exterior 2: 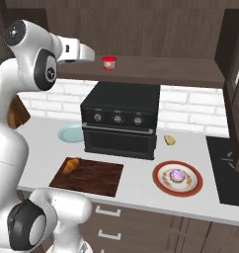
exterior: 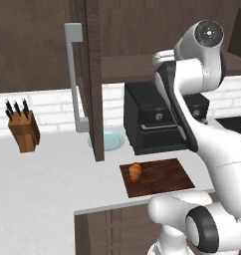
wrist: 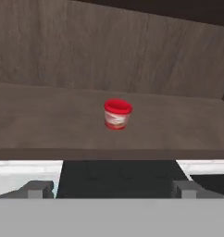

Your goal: From the different types of pastries on the counter, select a croissant and place it on the cutting board. Then retrieve a jar of jam from the cabinet and place it alongside the croissant on the cutting board.

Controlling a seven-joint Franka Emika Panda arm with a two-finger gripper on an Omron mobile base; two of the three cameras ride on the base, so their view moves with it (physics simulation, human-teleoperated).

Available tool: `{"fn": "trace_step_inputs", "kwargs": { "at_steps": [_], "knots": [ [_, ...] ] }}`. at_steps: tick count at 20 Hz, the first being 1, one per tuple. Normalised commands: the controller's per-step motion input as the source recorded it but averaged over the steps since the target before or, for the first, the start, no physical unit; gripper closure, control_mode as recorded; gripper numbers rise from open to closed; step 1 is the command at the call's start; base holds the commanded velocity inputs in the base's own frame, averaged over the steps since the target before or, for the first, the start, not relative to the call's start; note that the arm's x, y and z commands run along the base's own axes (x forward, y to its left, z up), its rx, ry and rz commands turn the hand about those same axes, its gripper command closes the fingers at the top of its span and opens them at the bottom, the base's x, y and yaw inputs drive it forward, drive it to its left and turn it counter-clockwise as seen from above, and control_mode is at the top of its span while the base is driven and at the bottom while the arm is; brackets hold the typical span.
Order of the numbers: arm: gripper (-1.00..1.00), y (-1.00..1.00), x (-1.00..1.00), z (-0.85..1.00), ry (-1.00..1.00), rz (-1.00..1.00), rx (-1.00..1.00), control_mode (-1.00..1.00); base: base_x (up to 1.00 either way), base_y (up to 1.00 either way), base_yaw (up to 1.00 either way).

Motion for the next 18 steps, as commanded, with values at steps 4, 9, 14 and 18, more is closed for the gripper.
{"fn": "trace_step_inputs", "kwargs": {
  "at_steps": [4,9,14,18],
  "knots": [
    [-1.00,-0.01,0.68,0.00,0.01,-0.02,0.00,-1.00,0.00,0.00,0.00],
    [-1.00,0.00,0.62,0.00,0.00,-0.04,0.00,-1.00,0.00,0.00,0.00],
    [-1.00,-0.03,0.40,0.00,0.00,-0.03,0.00,-1.00,0.00,0.00,0.00],
    [-1.00,-0.20,0.24,0.00,0.01,-0.02,0.01,-1.00,0.00,0.00,0.00]
  ]
}}
